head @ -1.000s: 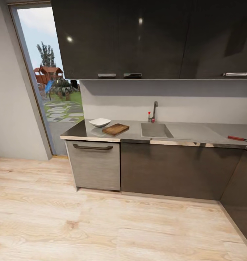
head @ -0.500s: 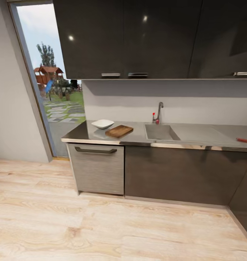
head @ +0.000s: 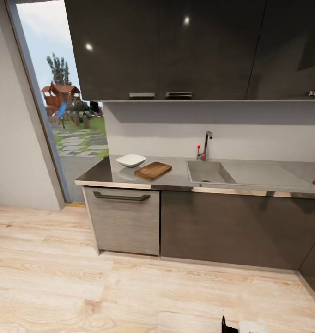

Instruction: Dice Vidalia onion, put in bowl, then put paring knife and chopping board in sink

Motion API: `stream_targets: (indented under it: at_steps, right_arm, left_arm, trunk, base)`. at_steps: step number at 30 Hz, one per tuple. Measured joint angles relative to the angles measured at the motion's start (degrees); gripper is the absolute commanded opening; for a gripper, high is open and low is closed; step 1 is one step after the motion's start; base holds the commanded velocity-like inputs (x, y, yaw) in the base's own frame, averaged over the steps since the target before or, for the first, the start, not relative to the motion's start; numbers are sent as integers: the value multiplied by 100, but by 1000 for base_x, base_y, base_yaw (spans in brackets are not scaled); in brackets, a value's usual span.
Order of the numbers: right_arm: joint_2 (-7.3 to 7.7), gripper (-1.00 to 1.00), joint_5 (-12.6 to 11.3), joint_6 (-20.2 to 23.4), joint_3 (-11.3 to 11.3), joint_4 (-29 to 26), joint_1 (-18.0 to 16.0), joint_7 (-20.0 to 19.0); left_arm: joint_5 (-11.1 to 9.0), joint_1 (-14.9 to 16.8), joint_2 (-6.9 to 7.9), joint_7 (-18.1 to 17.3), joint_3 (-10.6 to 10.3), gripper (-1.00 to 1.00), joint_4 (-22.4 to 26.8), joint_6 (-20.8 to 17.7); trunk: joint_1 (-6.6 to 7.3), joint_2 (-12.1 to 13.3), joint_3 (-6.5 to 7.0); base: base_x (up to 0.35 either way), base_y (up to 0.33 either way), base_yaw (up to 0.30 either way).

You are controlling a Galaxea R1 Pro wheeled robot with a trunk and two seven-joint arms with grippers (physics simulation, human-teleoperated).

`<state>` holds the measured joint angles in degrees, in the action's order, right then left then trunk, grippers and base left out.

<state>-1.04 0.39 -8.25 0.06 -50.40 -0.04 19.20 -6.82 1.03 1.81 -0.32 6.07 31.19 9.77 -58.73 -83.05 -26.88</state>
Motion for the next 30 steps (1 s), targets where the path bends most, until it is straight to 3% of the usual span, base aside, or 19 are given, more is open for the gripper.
stream_targets:
  at_steps: [4,5,8,10,13,17,20,24,27,30]
  right_arm:
    - [-8,100,0,1556,8,-1516,-58,134]
    - [-9,100,-1,2166,10,-2277,-101,234]
    - [-9,100,7,2720,15,-3039,-353,597]
    - [-11,100,1,3150,49,-3185,-736,759]
    - [-12,100,5,3426,157,-3224,-1104,813]
    - [-60,100,249,3736,424,-3241,-1631,1034]
    - [-338,100,651,4056,545,-3245,-2044,1236]
    - [-621,100,1083,4229,569,-3246,-2369,1273]
    - [-877,100,1392,4576,576,-3245,-2817,1277]
    - [-896,100,1480,4970,577,-3212,-3289,1255]
  left_arm:
    - [2,-1,38,0,-6,100,-7,0]
    - [19,0,43,3,-10,100,-9,0]
    - [91,0,46,7,-16,100,-6,0]
    - [175,0,46,8,-29,100,-6,0]
    - [225,0,47,8,-61,100,-8,0]
    - [248,0,47,18,-167,100,-13,17]
    - [251,0,47,23,-263,100,-14,71]
    - [252,-1,47,24,-285,100,-19,91]
    - [252,0,47,24,-291,100,-22,99]
    - [252,-1,47,24,-292,100,-54,99]
  trunk:
    - [0,0,1]
    - [-1,1,1]
    - [0,1,2]
    - [-1,1,2]
    - [-1,1,1]
    - [-1,1,1]
    - [-1,1,1]
    - [-1,1,1]
    - [-1,1,1]
    - [-1,0,2]
  base:
    - [3,0,0]
    - [0,0,0]
    - [0,0,0]
    - [0,0,0]
    - [0,0,0]
    - [0,0,0]
    - [0,0,0]
    - [0,0,0]
    - [0,0,0]
    - [0,0,0]
